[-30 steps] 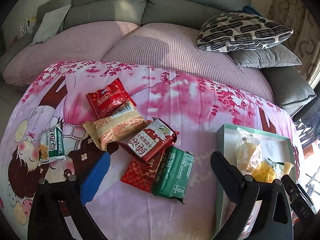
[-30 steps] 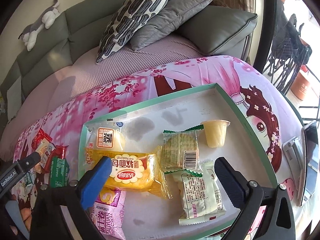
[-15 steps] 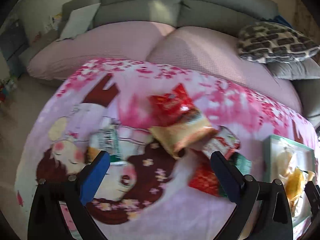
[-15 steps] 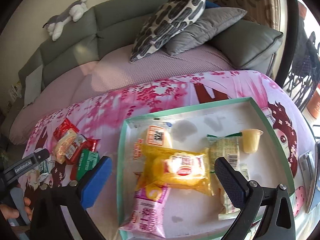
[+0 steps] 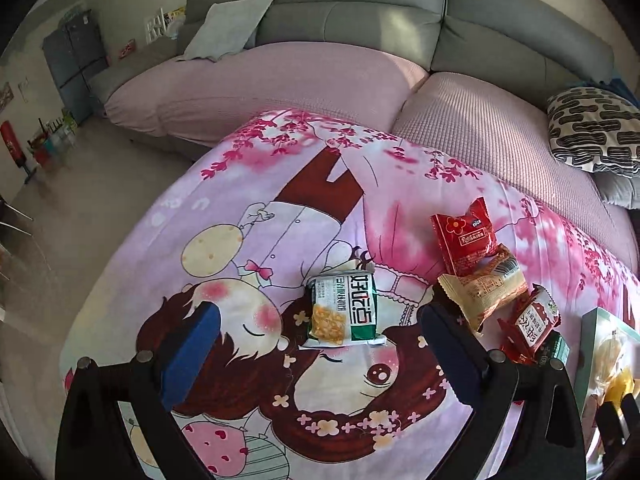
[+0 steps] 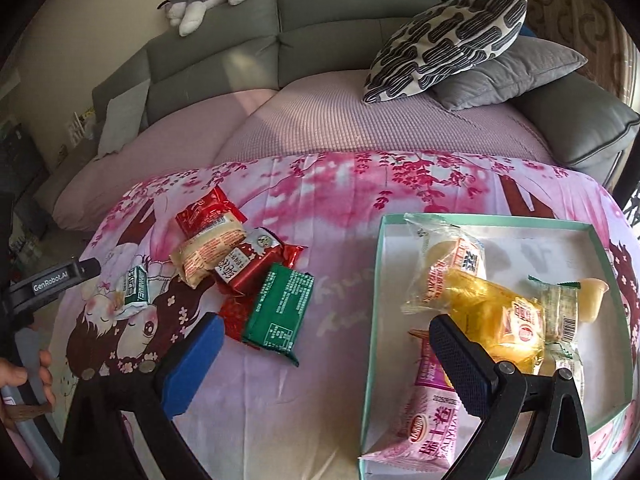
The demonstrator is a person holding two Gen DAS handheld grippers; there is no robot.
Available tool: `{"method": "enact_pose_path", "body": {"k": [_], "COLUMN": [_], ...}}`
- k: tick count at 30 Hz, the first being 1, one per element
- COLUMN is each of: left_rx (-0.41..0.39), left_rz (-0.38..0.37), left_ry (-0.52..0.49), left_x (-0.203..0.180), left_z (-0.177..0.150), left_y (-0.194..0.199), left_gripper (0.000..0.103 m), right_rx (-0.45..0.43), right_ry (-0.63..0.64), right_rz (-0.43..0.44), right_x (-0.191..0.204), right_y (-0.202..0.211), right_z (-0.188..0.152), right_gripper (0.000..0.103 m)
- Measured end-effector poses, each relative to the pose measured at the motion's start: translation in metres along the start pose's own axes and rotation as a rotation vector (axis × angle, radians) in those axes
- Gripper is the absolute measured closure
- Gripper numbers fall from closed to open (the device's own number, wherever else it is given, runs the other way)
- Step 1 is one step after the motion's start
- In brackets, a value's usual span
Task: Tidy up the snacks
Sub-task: 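Move both tools back to the green corn snack pack and green biscuit pack, then grasp the green-white corn snack pack with the left gripper while the right grasps the green biscuit pack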
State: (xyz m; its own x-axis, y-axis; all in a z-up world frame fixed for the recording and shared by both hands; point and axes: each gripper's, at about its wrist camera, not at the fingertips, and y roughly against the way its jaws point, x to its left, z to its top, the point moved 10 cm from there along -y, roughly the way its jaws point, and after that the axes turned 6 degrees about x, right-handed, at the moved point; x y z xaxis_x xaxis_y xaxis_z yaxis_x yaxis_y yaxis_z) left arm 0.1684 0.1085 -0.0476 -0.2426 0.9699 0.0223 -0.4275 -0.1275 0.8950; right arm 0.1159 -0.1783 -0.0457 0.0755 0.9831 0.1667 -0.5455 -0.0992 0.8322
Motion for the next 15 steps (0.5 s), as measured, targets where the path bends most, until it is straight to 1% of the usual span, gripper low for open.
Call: {"method": "enact_pose_path", "body": {"k": [6, 7, 9, 11, 12, 15], "left_rx": [0.049, 0.056, 0.077, 0.097, 0.104, 0.106], "left_rz": [-0.028, -0.032, -0.038, -0.036, -0.032, -0.042], "left_ry": [0.007, 0.011, 0.020, 0.031, 0.037, 0.036], "left_x": [0.000, 0.001, 0.002, 0.004, 0.005, 0.003], "left_z": [0.002, 0.003, 0.003, 0.004, 0.004, 0.006], "left_y": [-0.022, -0.027, -0.038, -0.047, -0.051, -0.060], "left_gripper": [0.003, 0.003, 0.003, 0.003, 0.003, 0.003], "right_rx": [0.026, 0.031, 0.047, 0.065, 0.074, 0.096], "right_ry": [0.018, 0.023, 0.026, 0.021, 0.019, 0.024], "right_rz": [0.020, 0.019, 0.016, 0.017, 0.019, 0.016], "right_x": [0.018, 0.020, 0.024, 0.025, 0.026, 0.030], "right_y": [-0.019, -0.023, -0.031, -0.040, -0.044, -0.056], "right_z": [0.000, -0.001, -0.002, -0.004, -0.005, -0.007], "right_gripper": [0.000, 0.001, 0.005, 0.013, 0.014, 0.023]}}
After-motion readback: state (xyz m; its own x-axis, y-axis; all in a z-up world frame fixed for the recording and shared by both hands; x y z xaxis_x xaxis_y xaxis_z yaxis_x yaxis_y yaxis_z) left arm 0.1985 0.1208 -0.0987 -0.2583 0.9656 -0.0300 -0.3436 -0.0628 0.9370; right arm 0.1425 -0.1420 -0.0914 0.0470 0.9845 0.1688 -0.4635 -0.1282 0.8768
